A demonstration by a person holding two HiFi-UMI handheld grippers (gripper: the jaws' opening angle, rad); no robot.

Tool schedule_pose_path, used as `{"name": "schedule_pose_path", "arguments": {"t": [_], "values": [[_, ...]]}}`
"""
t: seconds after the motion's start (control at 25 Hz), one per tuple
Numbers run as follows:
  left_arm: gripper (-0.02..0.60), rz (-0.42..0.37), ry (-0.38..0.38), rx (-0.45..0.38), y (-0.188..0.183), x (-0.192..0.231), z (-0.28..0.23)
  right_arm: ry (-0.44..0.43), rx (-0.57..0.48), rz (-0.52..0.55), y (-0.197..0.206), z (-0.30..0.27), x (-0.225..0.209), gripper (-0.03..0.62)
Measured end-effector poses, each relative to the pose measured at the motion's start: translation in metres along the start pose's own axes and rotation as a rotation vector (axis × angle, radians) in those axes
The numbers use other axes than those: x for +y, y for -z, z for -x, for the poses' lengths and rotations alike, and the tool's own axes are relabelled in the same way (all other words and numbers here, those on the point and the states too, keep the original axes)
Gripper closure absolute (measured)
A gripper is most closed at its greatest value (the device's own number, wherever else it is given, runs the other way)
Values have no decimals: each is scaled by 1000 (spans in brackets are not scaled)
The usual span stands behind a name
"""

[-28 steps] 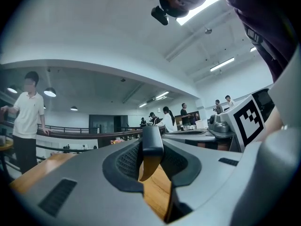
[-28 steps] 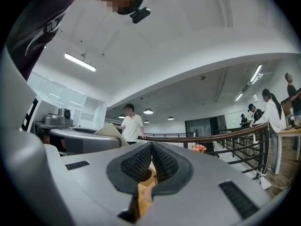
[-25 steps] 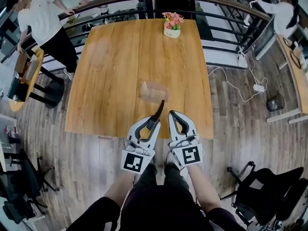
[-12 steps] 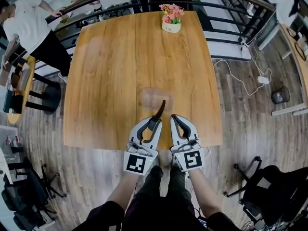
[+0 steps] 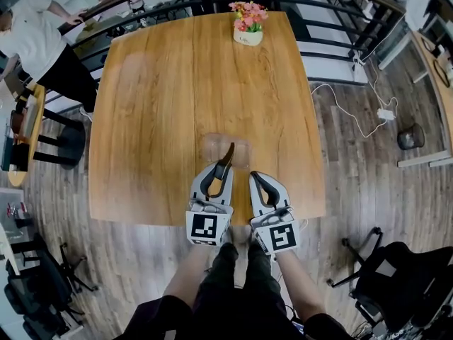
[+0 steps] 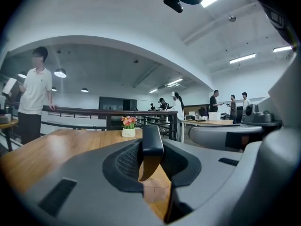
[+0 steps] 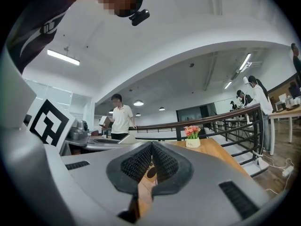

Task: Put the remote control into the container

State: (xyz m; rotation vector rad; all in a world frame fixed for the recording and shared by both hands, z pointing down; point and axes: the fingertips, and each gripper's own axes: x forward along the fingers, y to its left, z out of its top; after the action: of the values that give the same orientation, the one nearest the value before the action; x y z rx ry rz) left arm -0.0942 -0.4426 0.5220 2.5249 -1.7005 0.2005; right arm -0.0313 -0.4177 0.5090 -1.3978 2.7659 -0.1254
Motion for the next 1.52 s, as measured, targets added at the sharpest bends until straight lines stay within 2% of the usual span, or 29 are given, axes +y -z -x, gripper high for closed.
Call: {"name": "schedule_pose_path", "arguments": {"t": [0.4, 0.84, 1.0, 1.12, 1.28, 1.4, 1.52], "values": [[485, 3, -16, 84, 31, 0, -16, -2, 9, -14, 5, 0, -6, 576], [480, -20, -33, 43, 14, -6, -5, -1, 21, -15, 5, 10, -6, 576], [482, -17, -24, -6, 1, -11, 6, -13, 8, 4, -2, 15, -2, 576], [502, 10, -15, -60, -11, -16, 17, -6, -44, -11, -17, 19, 2, 576], [521, -21, 17, -57, -22, -25, 37, -21, -5, 27, -23, 28, 10, 576], [532, -5, 35, -163, -49, -34, 55, -24, -14, 46, -42, 36, 21, 576], [550, 7, 54, -219, -73, -43, 78, -28, -20, 63, -60, 47, 34, 576]]}}
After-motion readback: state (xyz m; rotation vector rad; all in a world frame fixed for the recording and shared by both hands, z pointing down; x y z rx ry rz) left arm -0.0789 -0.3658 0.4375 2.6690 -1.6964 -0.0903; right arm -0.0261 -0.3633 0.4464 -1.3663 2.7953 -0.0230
